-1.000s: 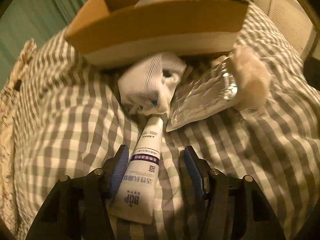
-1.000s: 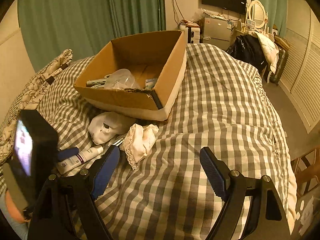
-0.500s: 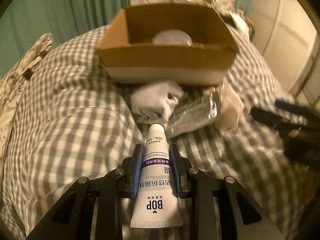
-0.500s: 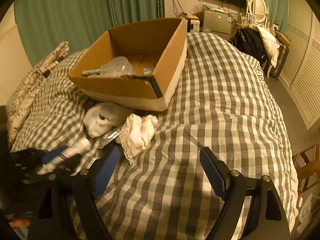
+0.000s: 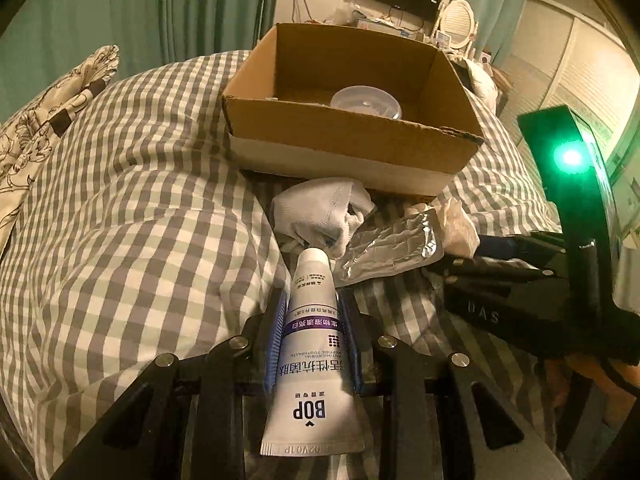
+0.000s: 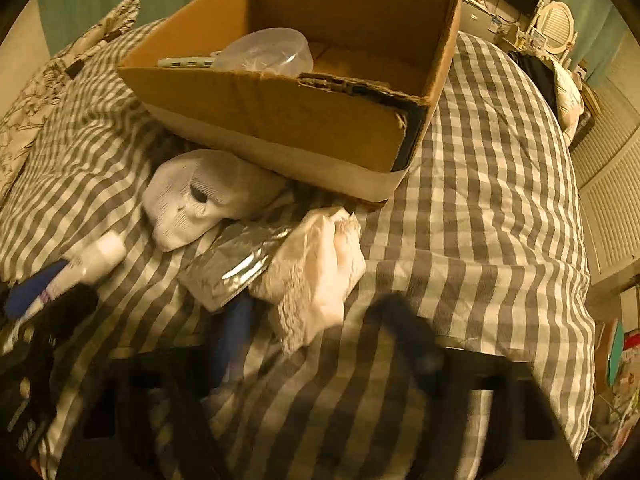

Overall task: Organize objects
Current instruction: 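Grasp the white lace cloth with the right tool, then carry tube and lace cloth over the box and open both tools, then lower the right tool onto the foil blister pack and grasp it, then grasp the white mesh sock with left tool while right tool lifts blister pack, then carry sock and blister pack into the box and open both tools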

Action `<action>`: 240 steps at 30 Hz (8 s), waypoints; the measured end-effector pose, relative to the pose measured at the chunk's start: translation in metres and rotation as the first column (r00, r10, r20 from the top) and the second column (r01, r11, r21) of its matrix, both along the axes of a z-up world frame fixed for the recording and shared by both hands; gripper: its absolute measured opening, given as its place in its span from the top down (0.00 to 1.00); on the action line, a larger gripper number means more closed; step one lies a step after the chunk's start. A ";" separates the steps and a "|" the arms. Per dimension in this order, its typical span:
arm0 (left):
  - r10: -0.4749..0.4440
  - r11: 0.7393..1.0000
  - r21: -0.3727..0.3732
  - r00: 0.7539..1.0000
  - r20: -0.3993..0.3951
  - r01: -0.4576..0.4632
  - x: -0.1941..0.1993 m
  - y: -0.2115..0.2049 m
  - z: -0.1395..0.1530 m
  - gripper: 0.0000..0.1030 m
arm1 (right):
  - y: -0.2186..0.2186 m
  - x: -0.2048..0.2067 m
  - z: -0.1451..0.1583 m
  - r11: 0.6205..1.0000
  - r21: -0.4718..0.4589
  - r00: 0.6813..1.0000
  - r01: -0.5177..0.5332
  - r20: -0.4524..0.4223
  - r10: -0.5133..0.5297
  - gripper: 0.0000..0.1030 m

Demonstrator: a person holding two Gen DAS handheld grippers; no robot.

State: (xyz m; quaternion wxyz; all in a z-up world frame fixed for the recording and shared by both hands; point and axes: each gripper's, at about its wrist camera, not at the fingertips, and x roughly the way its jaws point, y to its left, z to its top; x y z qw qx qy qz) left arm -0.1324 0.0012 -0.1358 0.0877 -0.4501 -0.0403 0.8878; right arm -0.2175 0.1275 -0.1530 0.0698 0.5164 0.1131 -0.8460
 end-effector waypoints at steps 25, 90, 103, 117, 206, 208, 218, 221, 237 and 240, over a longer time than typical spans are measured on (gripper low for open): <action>-0.011 0.999 0.049 0.992 -0.123 0.017 0.053 0.008 0.069 0.74 | 0.010 0.102 0.100 0.982 -0.169 0.968 -0.088 -0.248 0.044 0.91; -0.011 0.996 -0.091 0.949 -0.315 -0.019 -0.155 0.011 0.120 0.15 | 0.035 -0.079 0.168 0.972 -0.223 0.889 -0.069 -0.457 -0.042 0.45; 0.016 0.991 -0.109 0.893 -0.449 -0.073 -0.042 -0.015 0.215 0.00 | 0.029 0.050 0.273 0.982 -0.164 0.795 -0.090 -0.606 -0.029 0.17; 0.100 0.990 -0.050 0.901 -0.421 -0.134 0.007 -0.043 0.165 0.00 | 0.011 0.100 0.230 0.984 -0.149 0.823 -0.097 -0.568 -0.005 0.15; 0.017 0.990 -0.140 0.997 0.074 -0.007 -0.086 0.025 -0.027 0.56 | 0.056 0.047 0.079 0.951 -0.308 0.945 0.015 -0.307 -0.114 0.93; 0.006 0.995 -0.096 0.998 0.058 0.000 -0.068 0.020 -0.014 0.58 | 0.055 0.050 0.082 0.952 -0.307 0.943 0.012 -0.314 -0.113 0.93; 0.000 0.997 -0.078 0.993 -0.116 -0.009 -0.006 0.016 0.066 0.60 | 0.049 0.089 0.129 0.943 -0.328 0.912 -0.052 -0.401 -0.089 0.93; 0.002 0.997 -0.078 0.985 -0.170 -0.015 0.000 0.011 0.088 0.60 | 0.047 0.102 0.149 0.947 -0.315 0.894 -0.070 -0.442 -0.080 0.93; 0.045 0.996 -0.062 0.937 -0.348 -0.071 -0.036 -0.008 0.168 0.60 | 0.024 0.084 0.239 0.959 -0.226 0.795 -0.173 -0.607 0.000 0.93; 0.051 0.994 -0.068 0.934 -0.353 -0.080 -0.056 -0.007 0.168 0.60 | 0.019 0.066 0.243 0.961 -0.210 0.791 -0.182 -0.612 0.016 0.93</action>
